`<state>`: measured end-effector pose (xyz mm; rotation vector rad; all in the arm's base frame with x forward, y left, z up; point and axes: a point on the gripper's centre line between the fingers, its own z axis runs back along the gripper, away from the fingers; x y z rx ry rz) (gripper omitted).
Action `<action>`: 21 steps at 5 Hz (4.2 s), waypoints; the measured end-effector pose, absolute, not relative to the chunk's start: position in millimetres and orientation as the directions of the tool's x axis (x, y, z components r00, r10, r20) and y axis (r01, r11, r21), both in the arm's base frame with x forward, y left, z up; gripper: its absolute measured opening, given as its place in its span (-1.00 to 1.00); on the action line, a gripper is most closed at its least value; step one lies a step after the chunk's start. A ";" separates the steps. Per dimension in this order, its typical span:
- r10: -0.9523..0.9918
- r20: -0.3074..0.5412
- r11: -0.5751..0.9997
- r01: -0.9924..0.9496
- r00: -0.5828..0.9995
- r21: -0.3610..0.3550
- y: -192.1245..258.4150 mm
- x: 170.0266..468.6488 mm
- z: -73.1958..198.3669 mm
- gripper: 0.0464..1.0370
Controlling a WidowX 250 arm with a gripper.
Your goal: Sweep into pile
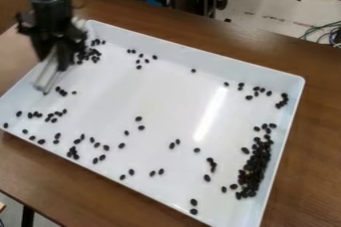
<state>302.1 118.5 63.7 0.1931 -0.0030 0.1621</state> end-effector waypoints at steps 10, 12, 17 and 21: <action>-0.027 0.052 0.971 0.013 0.998 0.240 128.9 296.6 35.2 -0.38; -0.010 0.035 0.968 0.001 0.999 0.251 137.6 296.1 10.2 -0.38; 0.046 -0.025 0.999 -0.046 0.999 -0.003 1.5 281.7 -2.1 -0.38; -0.184 -0.039 0.982 0.181 0.982 -0.062 -172.3 259.0 5.5 -0.38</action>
